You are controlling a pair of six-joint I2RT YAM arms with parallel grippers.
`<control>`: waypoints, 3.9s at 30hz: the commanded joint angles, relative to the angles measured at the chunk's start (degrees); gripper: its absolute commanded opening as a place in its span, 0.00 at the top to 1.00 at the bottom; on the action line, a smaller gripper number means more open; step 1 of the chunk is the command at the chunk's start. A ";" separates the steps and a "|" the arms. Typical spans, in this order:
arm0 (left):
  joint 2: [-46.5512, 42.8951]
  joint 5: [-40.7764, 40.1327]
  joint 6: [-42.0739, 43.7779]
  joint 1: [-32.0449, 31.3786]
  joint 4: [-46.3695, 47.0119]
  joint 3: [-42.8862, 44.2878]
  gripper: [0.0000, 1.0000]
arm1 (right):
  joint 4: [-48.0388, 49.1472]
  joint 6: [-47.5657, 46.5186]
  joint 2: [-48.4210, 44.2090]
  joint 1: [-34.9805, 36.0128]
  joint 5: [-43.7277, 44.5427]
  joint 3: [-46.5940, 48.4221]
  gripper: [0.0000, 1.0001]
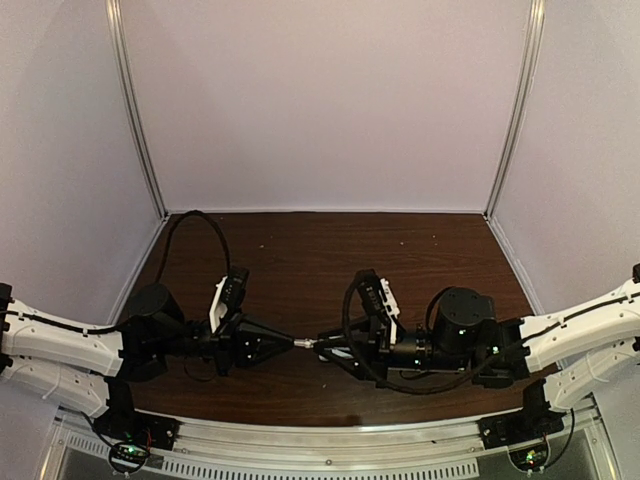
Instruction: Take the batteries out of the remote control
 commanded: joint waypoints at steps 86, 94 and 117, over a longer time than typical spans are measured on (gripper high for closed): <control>39.91 -1.26 48.99 11.94 -14.69 15.97 0.05 | -54.90 4.49 -17.56 0.11 21.06 8.63 1.00; 44.60 -0.97 52.24 11.94 -16.98 20.62 0.08 | -55.00 5.01 -19.21 0.11 21.07 7.76 1.00; 51.45 2.20 53.61 14.05 -18.82 24.42 0.21 | -54.18 4.84 -18.33 0.10 20.98 7.50 1.00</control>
